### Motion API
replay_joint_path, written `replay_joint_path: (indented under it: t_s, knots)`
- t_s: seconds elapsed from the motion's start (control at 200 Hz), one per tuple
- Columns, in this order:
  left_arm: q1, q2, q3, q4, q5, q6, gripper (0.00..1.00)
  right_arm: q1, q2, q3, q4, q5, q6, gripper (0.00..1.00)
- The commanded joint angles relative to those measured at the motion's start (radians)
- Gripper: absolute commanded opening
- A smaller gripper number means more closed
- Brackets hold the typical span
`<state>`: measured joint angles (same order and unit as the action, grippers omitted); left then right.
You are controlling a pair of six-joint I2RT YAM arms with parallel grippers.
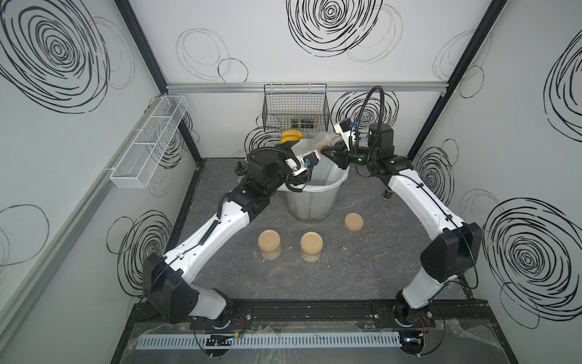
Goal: Empty moldy rice from jars
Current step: Pour the moldy rice from the jar into the trash bin.
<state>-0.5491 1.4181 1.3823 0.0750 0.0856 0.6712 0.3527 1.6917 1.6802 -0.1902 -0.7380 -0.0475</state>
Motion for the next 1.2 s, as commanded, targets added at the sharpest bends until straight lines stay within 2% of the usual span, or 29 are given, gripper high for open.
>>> replay_joint_path:
  t_s: [0.0,0.055,0.145,0.23,0.355,0.47,0.635,0.77,0.851,1.196]
  knots:
    - [0.036,-0.075,0.051,0.154,0.08,-0.47,0.96,0.02,-0.028,0.012,0.099,-0.03,-0.037,0.0]
    - [0.059,-0.089,0.038,0.198,0.128,-0.642,0.96,0.021,-0.025,0.009,0.103,-0.03,-0.034,0.0]
    - [0.084,-0.102,0.036,0.19,0.049,-0.917,0.96,0.028,-0.023,0.012,0.102,-0.034,-0.032,0.0]
    - [0.11,-0.122,-0.005,0.238,0.063,-1.131,0.96,0.035,-0.026,0.01,0.101,-0.035,-0.038,0.0]
    - [0.119,-0.145,-0.065,0.321,0.078,-1.32,0.96,0.037,-0.035,0.006,0.107,-0.04,-0.04,0.0]
    - [0.167,-0.138,-0.082,0.334,0.12,-1.519,0.96,0.037,-0.048,-0.008,0.128,-0.049,-0.03,0.0]
    - [0.208,-0.117,-0.179,0.549,0.189,-1.814,0.96,0.037,-0.074,-0.035,0.173,-0.064,-0.005,0.0]
    - [0.207,-0.071,-0.21,0.654,0.218,-1.97,0.96,0.037,-0.096,-0.052,0.196,-0.066,0.009,0.0]
    - [0.194,-0.043,-0.211,0.684,0.227,-2.019,0.96,0.035,-0.11,-0.059,0.199,-0.064,0.012,0.0]
    - [0.119,0.002,-0.216,0.647,0.199,-2.036,0.96,0.023,-0.165,-0.093,0.261,-0.08,0.049,0.0]
